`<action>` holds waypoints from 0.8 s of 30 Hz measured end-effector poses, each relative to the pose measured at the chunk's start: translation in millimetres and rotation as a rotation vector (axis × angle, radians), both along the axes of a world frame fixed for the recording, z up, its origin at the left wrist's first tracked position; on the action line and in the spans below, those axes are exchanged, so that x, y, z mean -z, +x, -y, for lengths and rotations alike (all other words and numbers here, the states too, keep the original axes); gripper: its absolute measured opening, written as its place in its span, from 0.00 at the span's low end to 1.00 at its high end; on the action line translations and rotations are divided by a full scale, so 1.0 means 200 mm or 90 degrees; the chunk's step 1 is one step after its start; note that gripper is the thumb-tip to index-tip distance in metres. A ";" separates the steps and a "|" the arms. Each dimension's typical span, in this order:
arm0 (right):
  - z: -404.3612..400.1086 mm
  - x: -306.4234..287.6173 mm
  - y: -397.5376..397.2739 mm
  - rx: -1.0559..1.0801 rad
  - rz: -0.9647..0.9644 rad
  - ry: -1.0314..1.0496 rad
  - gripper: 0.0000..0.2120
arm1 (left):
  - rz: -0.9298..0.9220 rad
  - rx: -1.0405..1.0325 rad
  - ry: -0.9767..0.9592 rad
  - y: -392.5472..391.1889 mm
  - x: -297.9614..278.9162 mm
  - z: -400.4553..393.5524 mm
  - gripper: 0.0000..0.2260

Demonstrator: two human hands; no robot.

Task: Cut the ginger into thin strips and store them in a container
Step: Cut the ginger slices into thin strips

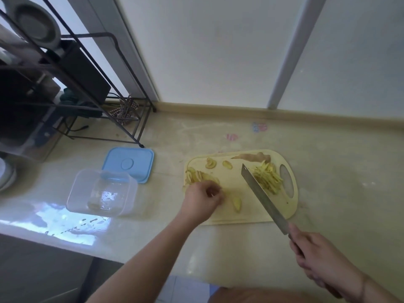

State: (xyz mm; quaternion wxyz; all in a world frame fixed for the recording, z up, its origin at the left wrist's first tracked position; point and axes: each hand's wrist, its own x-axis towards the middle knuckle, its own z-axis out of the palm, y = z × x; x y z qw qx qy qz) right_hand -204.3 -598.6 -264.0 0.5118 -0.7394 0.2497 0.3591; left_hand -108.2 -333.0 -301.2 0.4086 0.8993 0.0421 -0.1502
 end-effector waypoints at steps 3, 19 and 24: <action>0.00 -0.01 -0.01 0.003 -0.003 -0.001 0.29 | -0.125 -0.041 -0.065 -0.07 0.06 0.16 0.03; 0.03 0.04 -0.05 0.013 -0.006 -0.005 0.25 | -0.047 -0.165 -0.073 -0.10 0.09 0.23 0.08; 0.03 0.04 -0.06 0.010 -0.003 -0.014 0.25 | -0.052 -0.114 -0.026 -0.11 0.11 0.27 0.10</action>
